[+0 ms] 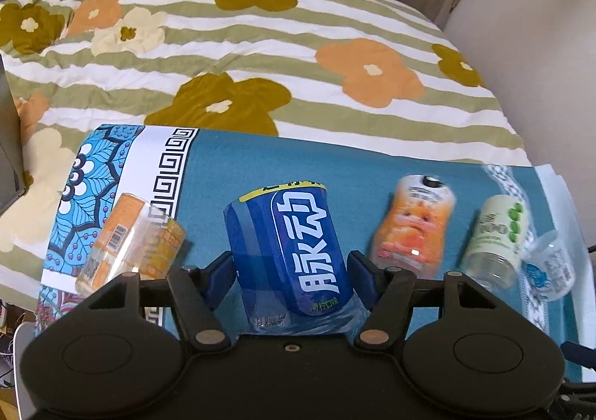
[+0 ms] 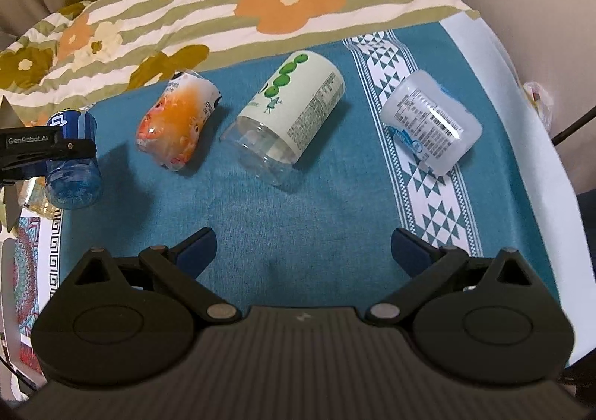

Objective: Flip cup upright

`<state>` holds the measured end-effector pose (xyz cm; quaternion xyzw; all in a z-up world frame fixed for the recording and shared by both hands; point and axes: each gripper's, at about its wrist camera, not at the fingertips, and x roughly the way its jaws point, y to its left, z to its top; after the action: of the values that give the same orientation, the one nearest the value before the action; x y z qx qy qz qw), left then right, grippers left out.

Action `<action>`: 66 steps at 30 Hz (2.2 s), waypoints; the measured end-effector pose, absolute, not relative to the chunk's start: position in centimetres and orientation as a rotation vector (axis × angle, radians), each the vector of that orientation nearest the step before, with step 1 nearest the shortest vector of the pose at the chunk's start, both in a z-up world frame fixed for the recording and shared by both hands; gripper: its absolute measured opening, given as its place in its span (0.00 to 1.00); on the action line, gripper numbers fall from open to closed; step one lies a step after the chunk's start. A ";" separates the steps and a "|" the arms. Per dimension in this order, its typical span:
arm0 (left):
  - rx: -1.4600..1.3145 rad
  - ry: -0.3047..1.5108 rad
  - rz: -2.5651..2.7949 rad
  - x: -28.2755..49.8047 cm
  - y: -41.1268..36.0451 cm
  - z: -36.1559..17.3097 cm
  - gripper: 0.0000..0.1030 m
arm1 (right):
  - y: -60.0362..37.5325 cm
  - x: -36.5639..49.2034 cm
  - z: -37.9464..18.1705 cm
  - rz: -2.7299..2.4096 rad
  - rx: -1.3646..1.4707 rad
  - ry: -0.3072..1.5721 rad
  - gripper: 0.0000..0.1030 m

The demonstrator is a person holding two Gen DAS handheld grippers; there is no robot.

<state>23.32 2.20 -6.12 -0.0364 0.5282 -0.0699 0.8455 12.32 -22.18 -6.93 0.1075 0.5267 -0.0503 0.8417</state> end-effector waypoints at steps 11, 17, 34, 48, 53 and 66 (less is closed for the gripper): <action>-0.066 1.094 -0.206 16.7 -2.1 -3.5 0.67 | -24.8 8.8 -5.1 -0.056 0.187 1.057 1.00; -0.037 1.139 -0.252 12.9 -5.6 -4.9 0.67 | -27.0 6.1 -5.5 -0.019 0.177 1.061 1.00; 0.054 1.188 -0.288 9.3 -9.4 -10.1 0.68 | -28.7 2.9 -8.9 0.036 0.113 1.111 1.00; 0.094 1.164 -0.251 8.9 -9.8 -9.8 0.87 | -29.1 2.7 -8.7 0.048 0.117 1.104 1.00; 0.100 1.152 -0.225 8.0 -9.7 -8.9 0.89 | -29.2 2.4 -7.8 0.068 0.106 1.089 1.00; 0.071 1.109 -0.112 2.7 -5.7 -4.1 1.00 | -26.2 3.9 -3.7 0.171 0.050 1.079 1.00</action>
<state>2.70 -5.73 -4.06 0.0338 0.5262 -0.0531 0.8480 3.88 -26.19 -3.70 0.0237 0.5131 0.0813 0.8541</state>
